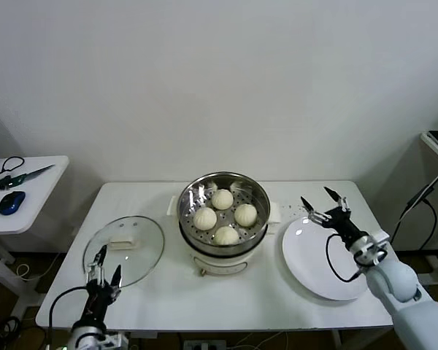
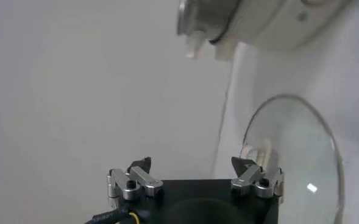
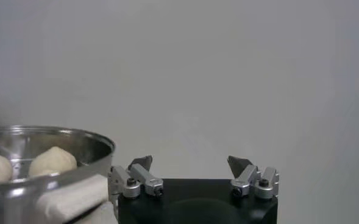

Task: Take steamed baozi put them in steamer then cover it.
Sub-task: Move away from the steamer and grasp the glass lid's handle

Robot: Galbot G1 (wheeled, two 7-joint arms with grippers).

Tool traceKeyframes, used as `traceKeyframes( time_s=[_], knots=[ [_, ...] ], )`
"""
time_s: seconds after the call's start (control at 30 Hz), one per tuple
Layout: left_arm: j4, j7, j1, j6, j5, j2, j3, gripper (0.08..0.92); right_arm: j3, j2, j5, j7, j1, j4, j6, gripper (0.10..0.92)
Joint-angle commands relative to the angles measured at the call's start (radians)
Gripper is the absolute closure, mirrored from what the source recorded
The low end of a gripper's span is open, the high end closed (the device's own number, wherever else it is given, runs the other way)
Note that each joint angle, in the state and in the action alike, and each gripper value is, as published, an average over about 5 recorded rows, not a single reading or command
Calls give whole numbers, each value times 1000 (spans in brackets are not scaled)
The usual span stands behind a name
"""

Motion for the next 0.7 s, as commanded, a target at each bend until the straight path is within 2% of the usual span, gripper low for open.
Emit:
traceKeyframes(
  time_s=[0.03,0.4,0.7],
  knots=[
    [255,-88,-210,19,303,31,13,177,144,81,-70,0,-158,10,-3,203],
    [495,-89,-382,32,266,43,50,177,144,104,-139,-1,-159,-24,-3,203],
    [618,-107,-480,41,252,62,39,177,142,123,-172,-7,-158,-49,8,203]
  ],
)
